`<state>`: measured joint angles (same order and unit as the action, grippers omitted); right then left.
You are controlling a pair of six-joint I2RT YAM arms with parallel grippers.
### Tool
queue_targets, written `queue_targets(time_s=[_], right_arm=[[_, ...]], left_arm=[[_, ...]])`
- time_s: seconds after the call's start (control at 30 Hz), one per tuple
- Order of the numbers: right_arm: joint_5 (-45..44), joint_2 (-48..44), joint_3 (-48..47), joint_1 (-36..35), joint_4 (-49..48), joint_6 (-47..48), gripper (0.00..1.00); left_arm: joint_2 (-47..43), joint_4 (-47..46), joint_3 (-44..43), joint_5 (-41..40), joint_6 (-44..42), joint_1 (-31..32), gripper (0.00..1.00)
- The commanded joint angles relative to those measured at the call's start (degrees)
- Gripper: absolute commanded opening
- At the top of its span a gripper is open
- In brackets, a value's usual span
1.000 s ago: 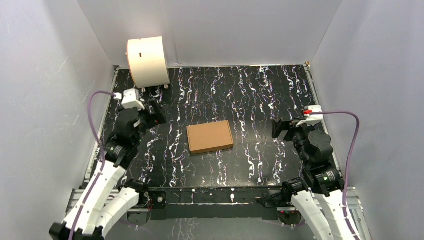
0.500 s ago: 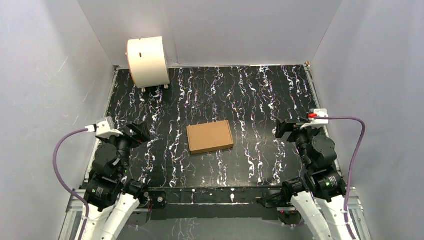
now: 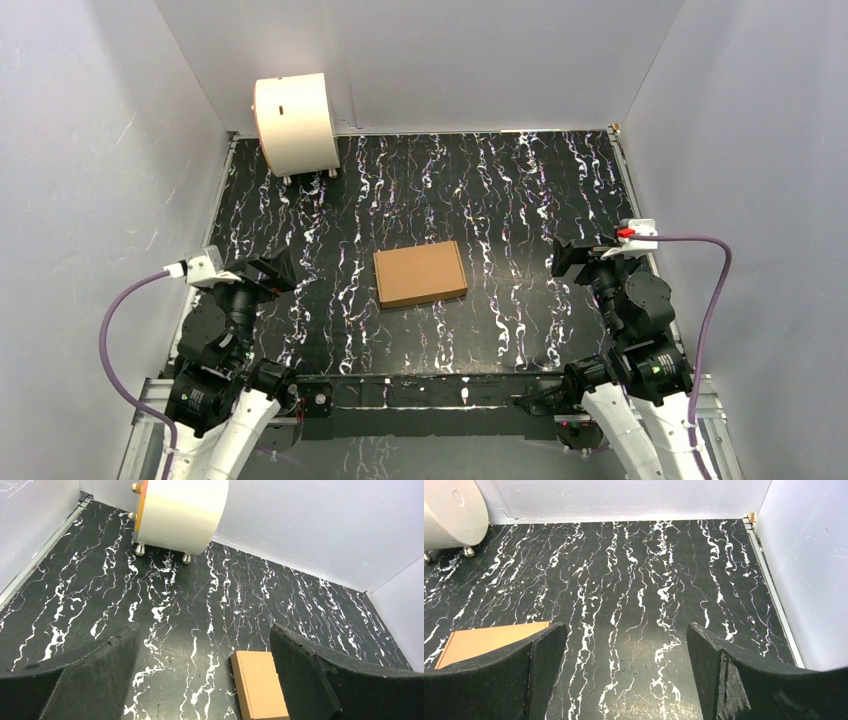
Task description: Fold the paper box
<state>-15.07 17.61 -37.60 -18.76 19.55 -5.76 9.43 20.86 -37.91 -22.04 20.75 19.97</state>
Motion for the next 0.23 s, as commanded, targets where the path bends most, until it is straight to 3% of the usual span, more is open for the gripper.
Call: queue_targets(time_s=[0.0, 0.2], right_arm=[[-0.5, -0.6, 0.2, -0.2, -3.5, 0.7, 0.99], [-0.2, -0.8, 0.3, -0.2, -3.6, 0.7, 0.99]], left_arm=[[-0.4, -1.6, 0.3, 1.2, -1.5, -0.2, 0.97], [0.0, -1.9, 0.3, 2.4, -2.1, -0.3, 0.97]])
